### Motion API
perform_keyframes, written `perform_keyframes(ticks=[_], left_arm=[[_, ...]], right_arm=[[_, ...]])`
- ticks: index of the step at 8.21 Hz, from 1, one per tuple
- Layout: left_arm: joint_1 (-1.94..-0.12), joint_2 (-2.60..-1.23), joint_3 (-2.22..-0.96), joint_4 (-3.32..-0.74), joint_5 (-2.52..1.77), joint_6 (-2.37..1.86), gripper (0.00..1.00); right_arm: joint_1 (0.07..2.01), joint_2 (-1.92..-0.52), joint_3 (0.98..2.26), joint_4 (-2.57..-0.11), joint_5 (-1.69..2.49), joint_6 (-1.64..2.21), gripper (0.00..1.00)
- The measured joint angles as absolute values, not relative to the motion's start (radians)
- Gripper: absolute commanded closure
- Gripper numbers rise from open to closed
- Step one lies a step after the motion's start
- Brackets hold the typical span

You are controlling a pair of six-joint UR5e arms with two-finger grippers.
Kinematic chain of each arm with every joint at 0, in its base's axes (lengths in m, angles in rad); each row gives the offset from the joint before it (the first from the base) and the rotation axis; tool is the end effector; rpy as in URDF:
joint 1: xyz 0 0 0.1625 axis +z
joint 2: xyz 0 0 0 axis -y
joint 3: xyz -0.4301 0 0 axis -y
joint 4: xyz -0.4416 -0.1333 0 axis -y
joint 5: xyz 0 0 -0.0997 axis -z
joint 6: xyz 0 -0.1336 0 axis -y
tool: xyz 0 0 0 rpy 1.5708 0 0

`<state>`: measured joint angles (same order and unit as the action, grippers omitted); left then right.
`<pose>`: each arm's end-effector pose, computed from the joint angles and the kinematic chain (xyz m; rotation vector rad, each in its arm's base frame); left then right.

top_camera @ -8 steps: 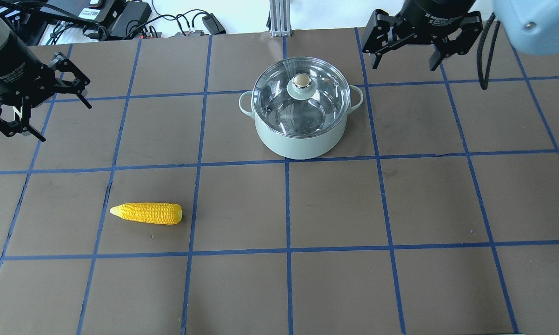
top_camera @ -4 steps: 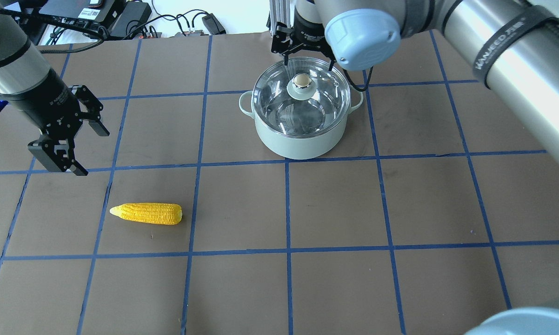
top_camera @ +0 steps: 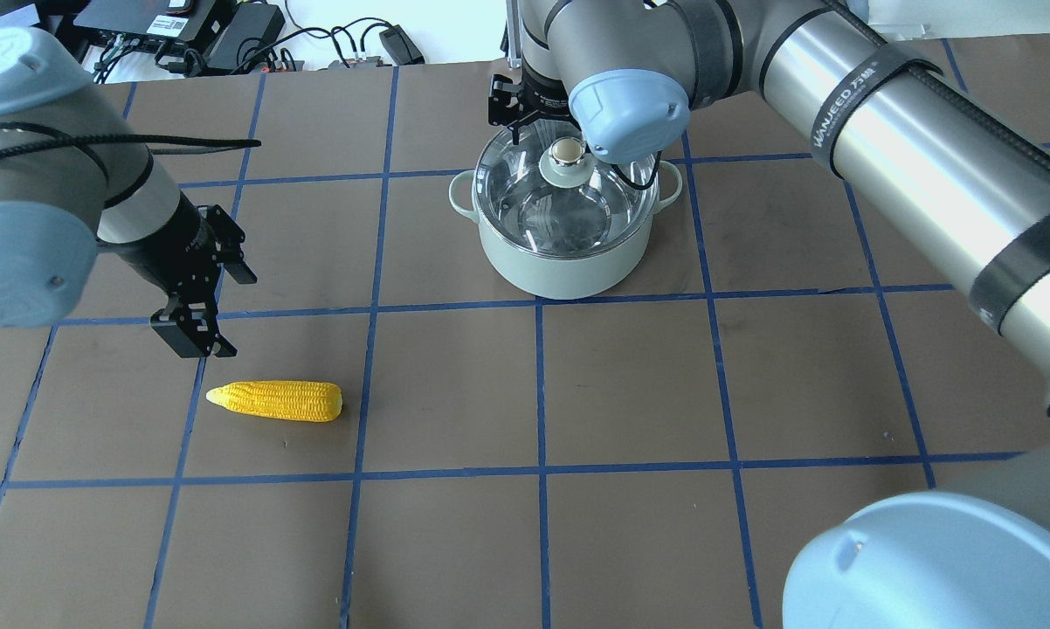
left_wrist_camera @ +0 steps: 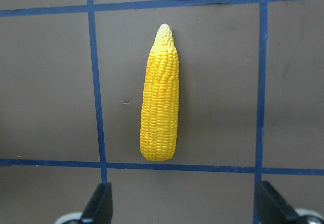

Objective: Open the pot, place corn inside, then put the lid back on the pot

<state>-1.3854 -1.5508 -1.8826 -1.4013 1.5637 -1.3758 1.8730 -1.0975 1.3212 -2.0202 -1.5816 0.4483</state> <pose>-0.0403 -0.5132 0.3207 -2.1641 2.1840 0.1620 0.3502 -0.6803 0.3395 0.2246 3.0432 -0.3278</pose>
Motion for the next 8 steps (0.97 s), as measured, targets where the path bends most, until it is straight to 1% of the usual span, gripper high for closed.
perform_keyframes(ticks=[2,4,5,7,8], left_arm=[[-1.397,-1.547,-1.973,-1.344,1.563,-1.362,0.00],[-1.394,-1.557,-2.000,-1.318,1.553,-1.321,0.00],[-1.390,-1.559,-2.008,-1.296,1.520,-1.286,0.00],[-1.381,-1.564,-2.036,-1.232,1.485,-1.224,0.00],[-1.379,-1.576,-2.045,-1.211,1.482,-1.209,0.00]], right_arm=[[1.867,-1.078,1.327,-2.030,-1.625,0.430,0.12],[1.866,-1.068,1.334,-2.033,-1.643,0.430,0.12],[1.865,-1.065,1.344,-2.047,-1.642,0.440,0.21],[1.865,-1.064,1.360,-2.076,-1.641,0.471,0.44],[1.865,-1.064,1.363,-2.081,-1.641,0.476,0.47]])
